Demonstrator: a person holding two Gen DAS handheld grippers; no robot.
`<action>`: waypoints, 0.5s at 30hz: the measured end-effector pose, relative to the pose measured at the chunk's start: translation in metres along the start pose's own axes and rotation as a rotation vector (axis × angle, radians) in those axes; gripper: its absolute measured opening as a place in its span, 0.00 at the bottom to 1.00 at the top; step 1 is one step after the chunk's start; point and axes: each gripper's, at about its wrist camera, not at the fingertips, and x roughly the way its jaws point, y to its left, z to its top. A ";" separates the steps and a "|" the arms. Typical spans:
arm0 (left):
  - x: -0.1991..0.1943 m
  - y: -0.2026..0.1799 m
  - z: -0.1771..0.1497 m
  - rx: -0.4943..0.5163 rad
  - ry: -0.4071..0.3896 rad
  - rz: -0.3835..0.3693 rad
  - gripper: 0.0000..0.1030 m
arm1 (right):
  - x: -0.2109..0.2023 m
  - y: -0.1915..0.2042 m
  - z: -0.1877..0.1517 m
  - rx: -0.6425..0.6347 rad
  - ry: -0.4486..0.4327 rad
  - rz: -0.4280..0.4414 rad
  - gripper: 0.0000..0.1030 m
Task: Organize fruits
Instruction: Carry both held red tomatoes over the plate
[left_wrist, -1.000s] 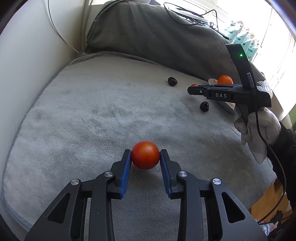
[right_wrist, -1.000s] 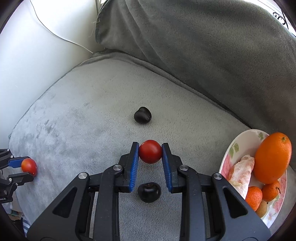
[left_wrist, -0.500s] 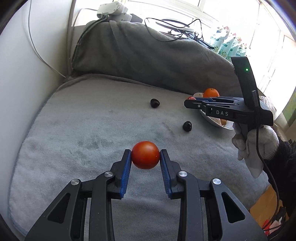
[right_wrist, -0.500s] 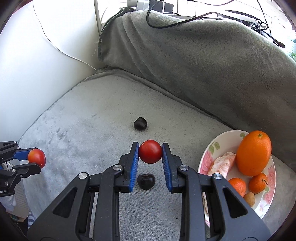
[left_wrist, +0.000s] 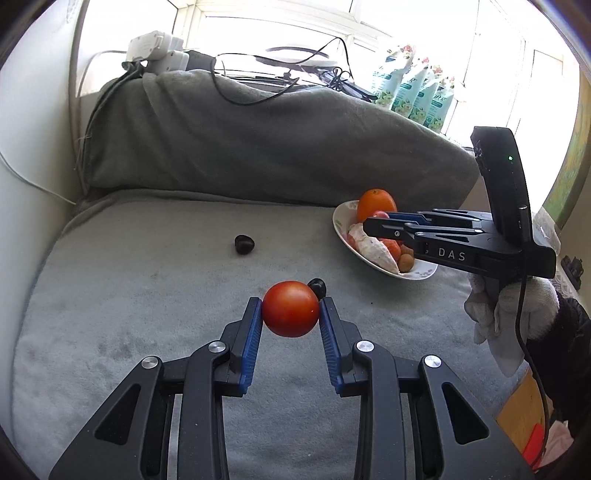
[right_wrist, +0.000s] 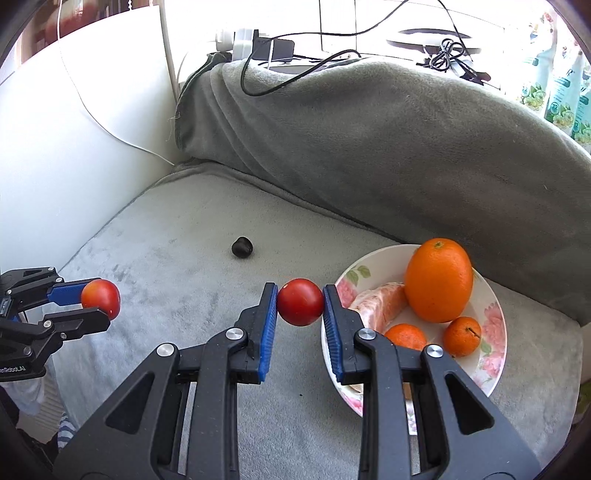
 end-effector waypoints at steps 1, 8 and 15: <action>0.001 -0.004 0.002 0.006 -0.001 -0.006 0.29 | -0.002 -0.004 -0.001 0.007 -0.002 -0.004 0.25; 0.018 -0.029 0.013 0.043 0.000 -0.055 0.29 | -0.017 -0.037 -0.014 0.058 -0.008 -0.046 0.25; 0.036 -0.050 0.023 0.079 0.009 -0.085 0.29 | -0.028 -0.070 -0.022 0.103 -0.013 -0.091 0.25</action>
